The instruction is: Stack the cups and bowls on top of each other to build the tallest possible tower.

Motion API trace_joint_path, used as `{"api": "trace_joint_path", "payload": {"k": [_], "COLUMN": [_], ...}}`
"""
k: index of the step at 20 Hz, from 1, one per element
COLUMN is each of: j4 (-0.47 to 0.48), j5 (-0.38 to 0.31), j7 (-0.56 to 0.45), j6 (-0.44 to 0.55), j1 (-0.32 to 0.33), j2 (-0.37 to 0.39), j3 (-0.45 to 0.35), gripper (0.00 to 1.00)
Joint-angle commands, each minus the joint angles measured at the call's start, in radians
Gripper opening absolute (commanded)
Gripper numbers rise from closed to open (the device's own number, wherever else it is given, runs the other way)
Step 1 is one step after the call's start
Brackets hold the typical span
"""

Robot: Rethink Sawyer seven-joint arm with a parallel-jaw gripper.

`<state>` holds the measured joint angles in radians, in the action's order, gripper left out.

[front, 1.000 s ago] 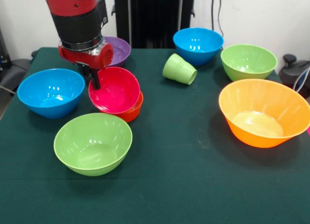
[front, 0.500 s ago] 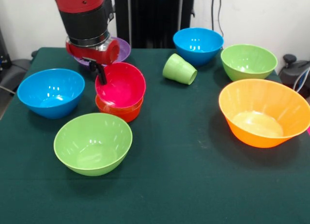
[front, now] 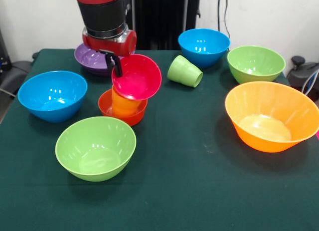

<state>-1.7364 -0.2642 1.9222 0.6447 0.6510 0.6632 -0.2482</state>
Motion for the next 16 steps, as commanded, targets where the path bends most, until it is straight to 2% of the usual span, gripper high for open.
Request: {"api": "trace_joint_path", "payload": {"k": [1, 8, 16], "j4": [-0.069, 0.012, 0.047], "j5": [0.006, -0.024, -0.11], "j7": [0.119, 0.026, -0.068], "j6": [-0.069, -0.051, -0.088], "j1": [-0.042, -0.015, 0.029], "j2": [0.007, -0.038, -0.049], "j3": [0.012, -0.015, -0.013], "gripper": [0.0, 0.0, 0.0]}}
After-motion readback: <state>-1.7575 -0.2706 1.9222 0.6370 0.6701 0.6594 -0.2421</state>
